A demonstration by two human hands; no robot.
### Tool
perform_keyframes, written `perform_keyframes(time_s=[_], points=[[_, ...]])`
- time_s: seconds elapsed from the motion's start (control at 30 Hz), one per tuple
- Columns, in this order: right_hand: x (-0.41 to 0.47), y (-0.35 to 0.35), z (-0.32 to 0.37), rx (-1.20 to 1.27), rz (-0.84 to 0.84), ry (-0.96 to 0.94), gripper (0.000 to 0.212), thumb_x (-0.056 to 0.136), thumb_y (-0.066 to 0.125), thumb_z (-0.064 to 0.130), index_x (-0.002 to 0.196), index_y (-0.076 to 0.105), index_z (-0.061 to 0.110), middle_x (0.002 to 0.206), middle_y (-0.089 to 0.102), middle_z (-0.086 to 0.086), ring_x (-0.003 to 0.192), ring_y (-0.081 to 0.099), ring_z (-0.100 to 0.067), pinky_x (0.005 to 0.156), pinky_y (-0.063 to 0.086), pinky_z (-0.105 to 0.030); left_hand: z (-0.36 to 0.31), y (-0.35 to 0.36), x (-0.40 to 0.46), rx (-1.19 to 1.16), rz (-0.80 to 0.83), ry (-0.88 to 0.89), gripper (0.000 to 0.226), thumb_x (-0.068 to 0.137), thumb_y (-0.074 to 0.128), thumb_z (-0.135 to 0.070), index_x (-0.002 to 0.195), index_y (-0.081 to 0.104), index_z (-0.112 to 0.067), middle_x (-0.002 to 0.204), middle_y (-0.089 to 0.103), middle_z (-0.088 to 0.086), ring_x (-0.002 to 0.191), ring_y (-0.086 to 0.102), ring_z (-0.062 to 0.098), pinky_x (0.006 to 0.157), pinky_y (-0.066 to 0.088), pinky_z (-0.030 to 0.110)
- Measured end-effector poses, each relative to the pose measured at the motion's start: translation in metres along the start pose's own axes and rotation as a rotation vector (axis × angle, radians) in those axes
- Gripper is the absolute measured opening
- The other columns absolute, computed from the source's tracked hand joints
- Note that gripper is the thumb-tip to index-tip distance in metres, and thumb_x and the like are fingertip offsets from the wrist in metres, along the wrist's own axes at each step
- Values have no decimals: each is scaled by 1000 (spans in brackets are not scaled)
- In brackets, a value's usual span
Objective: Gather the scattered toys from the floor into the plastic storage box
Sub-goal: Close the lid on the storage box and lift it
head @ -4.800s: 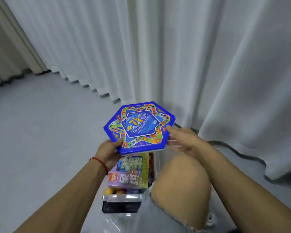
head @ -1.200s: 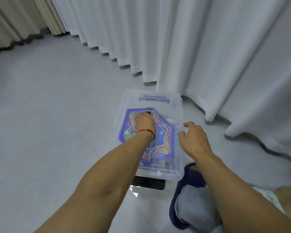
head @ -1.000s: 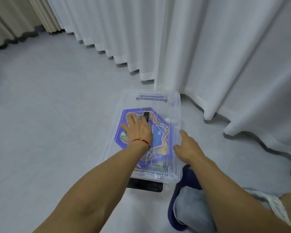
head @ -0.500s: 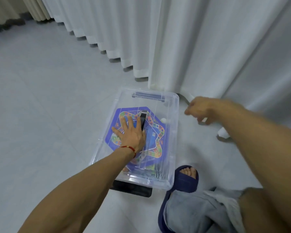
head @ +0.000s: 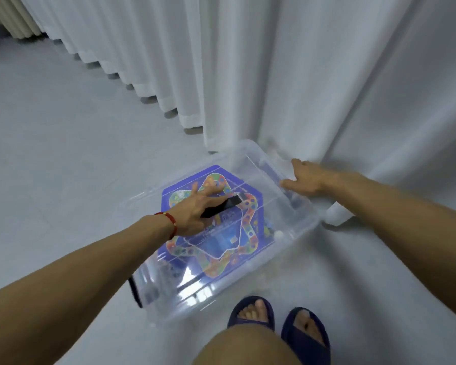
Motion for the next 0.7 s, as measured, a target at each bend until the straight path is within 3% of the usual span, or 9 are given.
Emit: perform_keyframes(time_s=[0.1,0.2,0.27,0.33,0.43,0.53,0.6,0.63,0.7], points=[[8,45,-33,469,135,160,81,86,55,69,134,44,5,133,58,-11,107,61,-29,87,49,-37,-11,4,4,13,97,96,80,92,59,-5,153,20,-37,160,15,-18,148,-11,8,118,-15,46],[12,58,-43,842,130,209,60,78,75,56,108,62,5,103,72,-12,83,69,-26,71,55,-35,-16,-2,7,89,45,75,78,92,59,-4,152,22,-38,162,8,-15,149,-11,11,120,-9,45],[11,42,-38,753,34,214,50,80,77,45,105,63,3,98,70,-13,79,66,-29,71,54,-37,-19,-9,-4,54,-161,24,69,93,58,-6,150,33,-36,163,13,-8,151,4,19,122,7,47],[1,22,-22,424,-22,218,46,91,62,41,112,59,0,102,62,-14,84,58,-30,72,47,-34,-5,-12,-35,-46,-382,-112,60,94,62,-19,148,39,-30,160,25,0,149,17,26,119,21,52],[-12,9,-4,196,-65,210,39,97,51,33,118,55,1,98,55,-12,84,53,-29,68,39,-29,46,-12,-107,-18,-653,-495,65,92,57,-47,147,40,-16,154,34,14,144,25,34,114,25,57],[-19,5,5,54,-150,204,28,94,54,23,114,56,4,104,64,-15,87,62,-32,63,42,-29,100,3,-170,-74,-622,-966,99,79,49,-75,152,21,-15,156,24,22,142,23,43,113,24,60],[-24,8,7,15,-171,208,25,93,52,16,113,57,3,110,65,-18,89,62,-33,66,43,-30,118,22,-189,-405,-557,-1126,124,64,57,-84,154,9,-14,154,29,22,137,35,45,109,33,59],[-27,8,7,8,-165,211,24,93,51,16,112,58,3,110,65,-18,85,59,-32,67,42,-29,119,29,-192,-590,-525,-1174,130,58,64,-83,153,14,-9,148,39,22,130,45,43,106,39,56],[-30,12,5,-34,-134,192,21,95,49,18,107,58,4,109,65,-17,81,54,-30,67,41,-29,120,35,-192,-832,-476,-1213,117,50,73,-78,131,45,2,117,62,18,103,61,37,93,52,52]])
Point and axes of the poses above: each hand's wrist, its own x-axis towards the middle knuckle, its own y-axis out of the palm, z = x × y, the point moved 10 cm from there along x, towards the middle knuckle
